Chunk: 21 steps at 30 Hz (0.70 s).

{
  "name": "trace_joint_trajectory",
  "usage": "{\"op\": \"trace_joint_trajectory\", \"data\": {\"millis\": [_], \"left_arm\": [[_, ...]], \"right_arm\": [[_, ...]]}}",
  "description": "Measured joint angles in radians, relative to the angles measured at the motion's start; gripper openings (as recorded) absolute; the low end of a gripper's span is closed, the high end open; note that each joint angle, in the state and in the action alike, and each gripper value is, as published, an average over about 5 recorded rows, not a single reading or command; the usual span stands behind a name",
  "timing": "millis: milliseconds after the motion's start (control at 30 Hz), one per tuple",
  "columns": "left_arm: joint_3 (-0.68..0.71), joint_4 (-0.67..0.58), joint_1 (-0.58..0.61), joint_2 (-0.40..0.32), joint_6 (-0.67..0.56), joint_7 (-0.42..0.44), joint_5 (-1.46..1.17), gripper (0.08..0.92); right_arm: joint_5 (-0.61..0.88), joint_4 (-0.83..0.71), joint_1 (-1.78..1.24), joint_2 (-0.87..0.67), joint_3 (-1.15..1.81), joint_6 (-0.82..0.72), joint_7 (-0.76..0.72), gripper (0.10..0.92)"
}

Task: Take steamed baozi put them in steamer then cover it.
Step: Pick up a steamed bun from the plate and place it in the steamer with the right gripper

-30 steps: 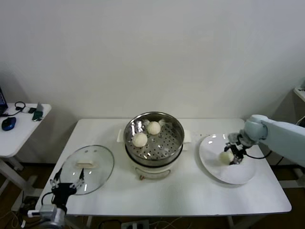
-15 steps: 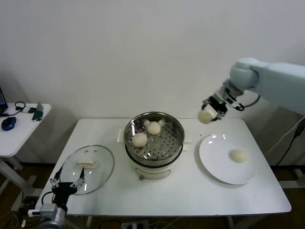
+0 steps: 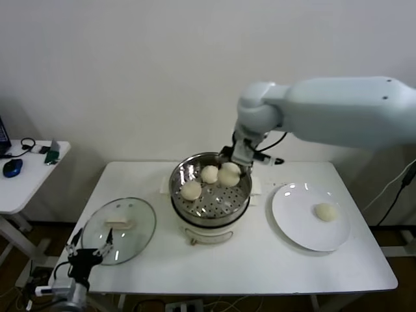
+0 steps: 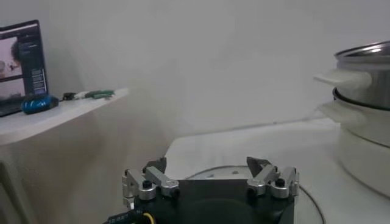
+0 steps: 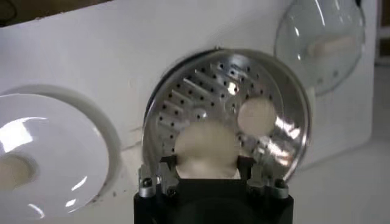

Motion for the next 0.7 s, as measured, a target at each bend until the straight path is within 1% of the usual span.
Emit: {"op": "trace_joint_trajectory", "data": {"millis": [433,700], "left_arm": [[-0.007,0.004,0.004,0.001,-0.007,-0.001,-0.006,0.823],[-0.01,-0.002,0.011,0.004,-0.01,-0.001,-0.009,0.823]], "right_arm": [[-0.112,-0.073,-0.167,0.101,0.011,0.005,0.026,0.662],[-0.143,-0.137,-0.233,0.133,0.02,0.01,0.046,0.663]]}}
